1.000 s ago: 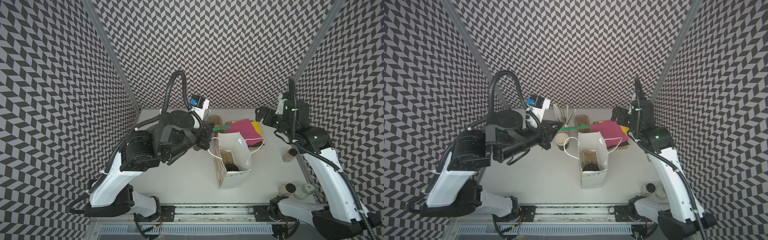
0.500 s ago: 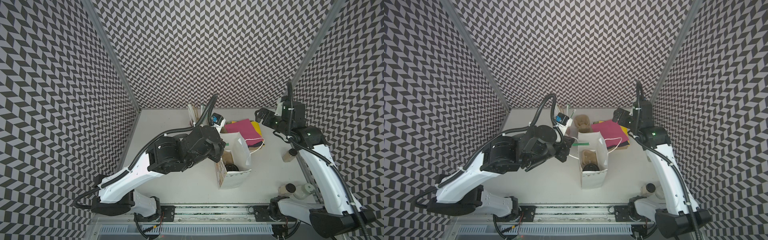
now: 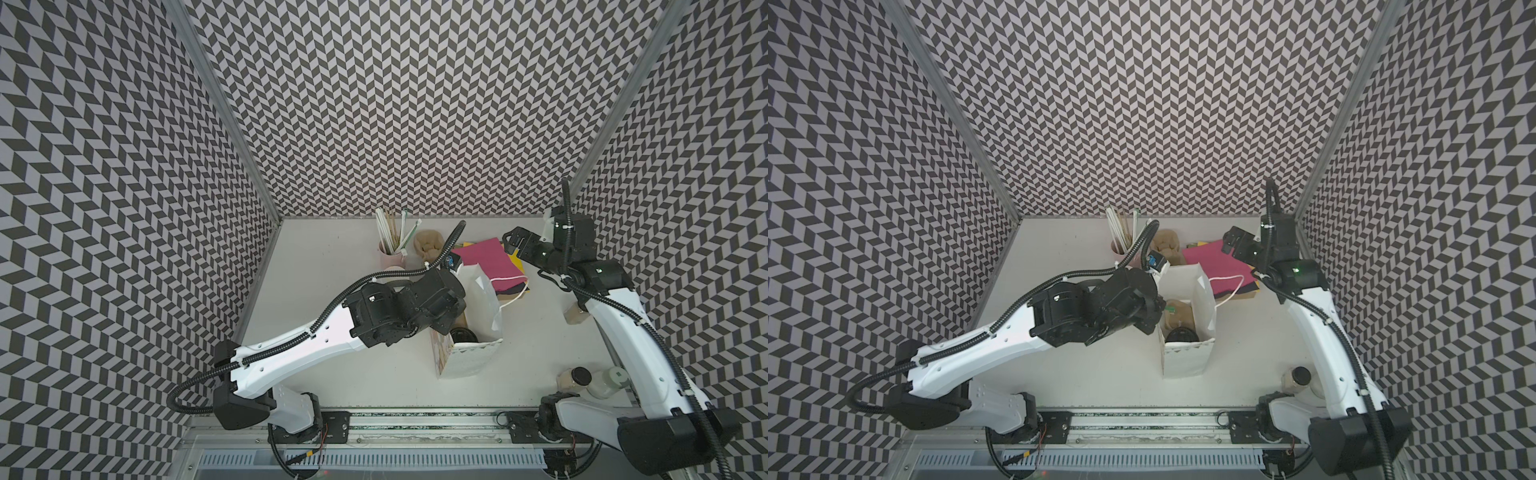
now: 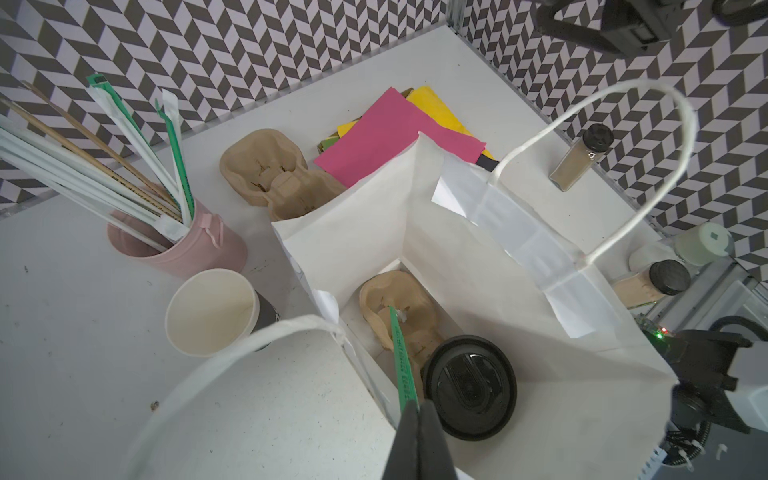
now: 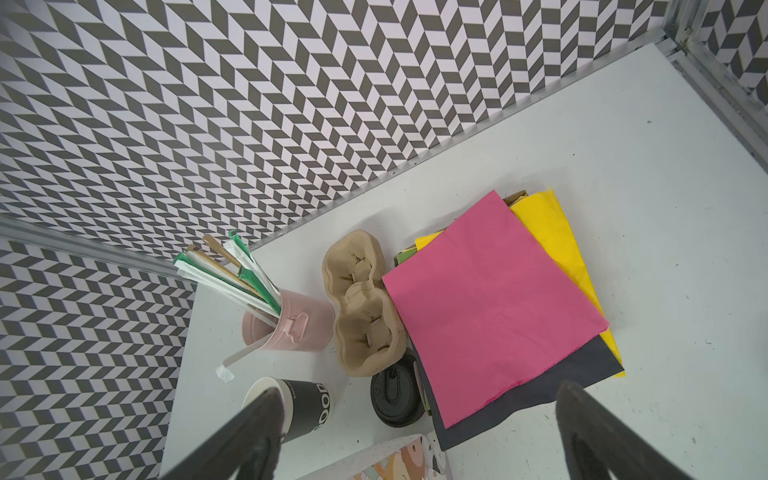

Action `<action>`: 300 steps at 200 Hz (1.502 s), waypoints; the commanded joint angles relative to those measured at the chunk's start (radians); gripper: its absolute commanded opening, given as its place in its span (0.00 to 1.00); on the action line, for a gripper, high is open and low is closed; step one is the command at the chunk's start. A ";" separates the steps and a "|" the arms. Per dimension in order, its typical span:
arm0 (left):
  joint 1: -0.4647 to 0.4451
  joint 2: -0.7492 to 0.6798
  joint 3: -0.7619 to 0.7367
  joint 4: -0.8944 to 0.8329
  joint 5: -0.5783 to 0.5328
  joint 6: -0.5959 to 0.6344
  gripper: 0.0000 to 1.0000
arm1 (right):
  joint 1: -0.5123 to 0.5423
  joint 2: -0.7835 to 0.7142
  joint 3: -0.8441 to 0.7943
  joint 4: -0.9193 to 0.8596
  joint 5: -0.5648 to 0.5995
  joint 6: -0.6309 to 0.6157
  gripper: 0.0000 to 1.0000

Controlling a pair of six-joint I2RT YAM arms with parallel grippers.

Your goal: Pack the takeout coffee

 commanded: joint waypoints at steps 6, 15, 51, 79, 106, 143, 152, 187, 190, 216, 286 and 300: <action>0.032 0.034 -0.018 0.085 0.035 0.027 0.00 | -0.007 0.004 -0.029 0.093 -0.025 0.018 1.00; 0.042 0.050 -0.026 0.099 0.045 0.030 0.00 | -0.007 0.006 -0.042 0.105 -0.031 0.018 1.00; 0.061 0.100 -0.025 0.129 0.059 0.043 0.09 | -0.008 0.003 -0.091 0.132 0.001 0.045 0.99; 0.068 0.106 0.037 0.118 0.048 0.047 0.23 | -0.009 0.027 -0.121 0.154 0.015 0.065 0.99; 0.072 0.100 0.126 0.089 0.025 0.096 0.40 | -0.009 0.073 -0.141 0.185 0.001 0.078 0.98; 0.072 0.058 0.230 0.077 0.004 0.144 0.57 | -0.007 0.159 -0.160 0.224 -0.011 0.096 0.97; 0.072 0.030 0.231 0.089 -0.007 0.158 0.60 | -0.007 0.191 -0.154 0.220 -0.017 0.094 0.96; 0.072 -0.173 0.081 0.221 -0.091 0.225 0.76 | -0.007 0.341 -0.110 0.198 -0.002 0.074 0.94; 0.072 -0.194 0.059 0.236 -0.100 0.231 0.78 | -0.007 0.349 -0.108 0.199 0.000 0.074 0.94; 0.074 -0.363 -0.126 0.333 -0.163 0.280 0.94 | 0.010 0.433 -0.081 0.215 0.030 0.067 0.91; 0.089 -0.631 -0.541 0.482 -0.361 0.330 1.00 | 0.062 0.588 -0.004 0.233 0.158 0.028 0.81; 0.107 -0.684 -0.628 0.532 -0.380 0.337 1.00 | 0.062 0.610 0.000 0.245 0.152 0.026 0.81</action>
